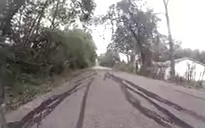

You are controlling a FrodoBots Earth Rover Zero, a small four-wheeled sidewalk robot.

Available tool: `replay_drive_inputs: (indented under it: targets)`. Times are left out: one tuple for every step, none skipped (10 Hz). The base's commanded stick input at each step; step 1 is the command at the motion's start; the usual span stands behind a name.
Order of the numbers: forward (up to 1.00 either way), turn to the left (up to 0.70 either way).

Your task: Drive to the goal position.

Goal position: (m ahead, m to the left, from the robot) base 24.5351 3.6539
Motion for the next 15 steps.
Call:
replay_drive_inputs:
  targets:
    - [0.7,0.0]
    - [0.7,0.0]
    - [0.7,0.0]
    - [0.7,0.0]
    - [0.7,0.0]
    - [0.7,0.0]
    - [0.7,0.0]
    - [0.7,0.0]
    - [0.7,0.0]
    - [0.7,0.0]
    - [0.7,0.0]
    - [0.7,0.0]
    - [0.7,0.0]
    - [0.7,0.0]
    - [0.7,0.0]
